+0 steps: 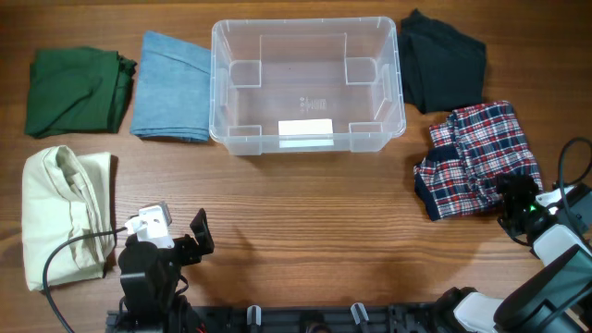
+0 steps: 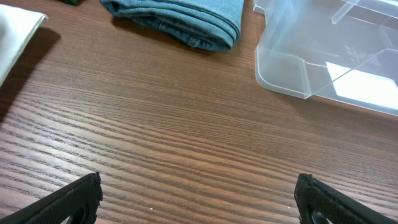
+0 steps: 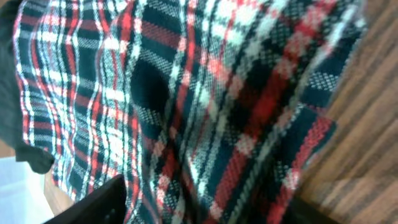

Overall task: Pack container
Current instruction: 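Lower the right gripper and pinch the plaid garment's near edge, then lift the plaid garment with the right gripper off the table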

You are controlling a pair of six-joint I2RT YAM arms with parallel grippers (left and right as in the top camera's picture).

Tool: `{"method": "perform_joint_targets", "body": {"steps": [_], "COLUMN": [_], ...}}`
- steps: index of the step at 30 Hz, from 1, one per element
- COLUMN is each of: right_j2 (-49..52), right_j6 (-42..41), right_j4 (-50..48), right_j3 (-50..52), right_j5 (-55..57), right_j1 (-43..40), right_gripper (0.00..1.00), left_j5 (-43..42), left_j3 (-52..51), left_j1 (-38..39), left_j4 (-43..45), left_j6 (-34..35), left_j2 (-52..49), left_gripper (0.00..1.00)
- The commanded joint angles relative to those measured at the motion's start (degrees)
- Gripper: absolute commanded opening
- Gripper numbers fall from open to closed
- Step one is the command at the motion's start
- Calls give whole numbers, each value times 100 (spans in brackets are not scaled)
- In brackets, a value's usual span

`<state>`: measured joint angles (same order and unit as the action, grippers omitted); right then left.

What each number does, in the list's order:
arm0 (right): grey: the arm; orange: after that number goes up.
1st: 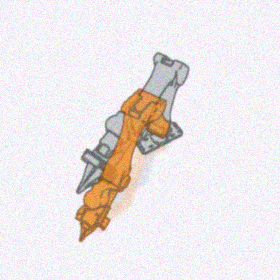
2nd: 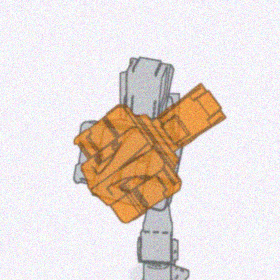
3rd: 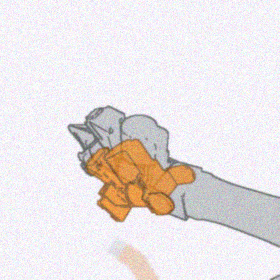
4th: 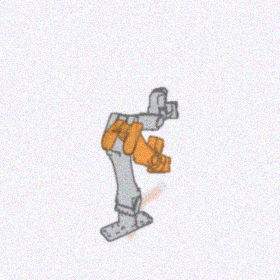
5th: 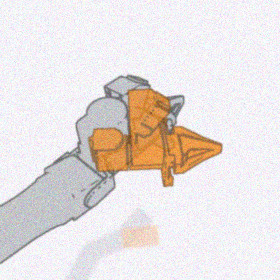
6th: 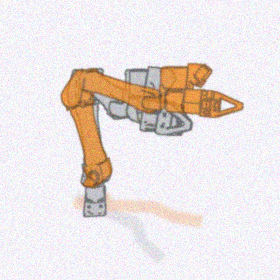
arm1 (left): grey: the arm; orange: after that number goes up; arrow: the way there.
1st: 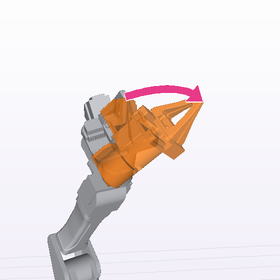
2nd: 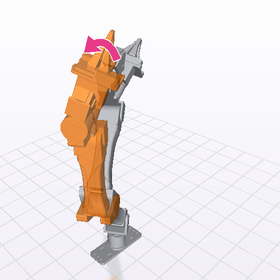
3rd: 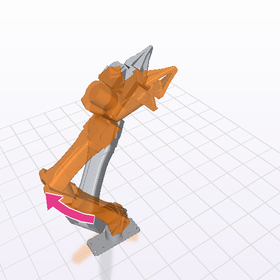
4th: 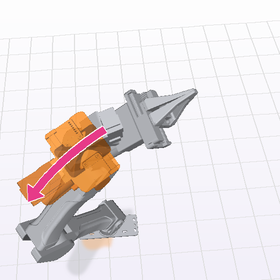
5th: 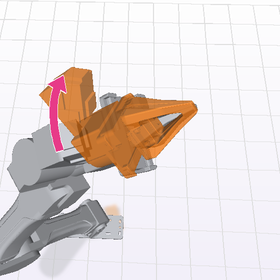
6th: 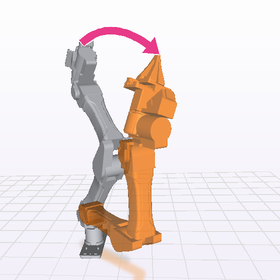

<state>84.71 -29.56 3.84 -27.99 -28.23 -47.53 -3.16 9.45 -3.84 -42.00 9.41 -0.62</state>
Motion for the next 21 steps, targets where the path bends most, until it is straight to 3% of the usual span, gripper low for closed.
{"method": "perform_joint_targets", "body": {"steps": [1, 15, 21], "right_j2": [396, 396, 391], "right_j6": [-44, 66, 256], "right_j4": [236, -57, -323], "right_j3": [413, 411, 402], "right_j5": [4, -323, -874], "right_j1": [96, 96, 96], "right_gripper": [59, 7, 4], "left_j5": [-107, -107, -107], "left_j3": [-2, -2, -2], "left_j1": [-35, -35, -35], "left_j4": [-61, -61, -61], "left_j6": [87, 87, 87], "left_j2": [46, 46, 46], "left_gripper": [100, 100, 100]}}
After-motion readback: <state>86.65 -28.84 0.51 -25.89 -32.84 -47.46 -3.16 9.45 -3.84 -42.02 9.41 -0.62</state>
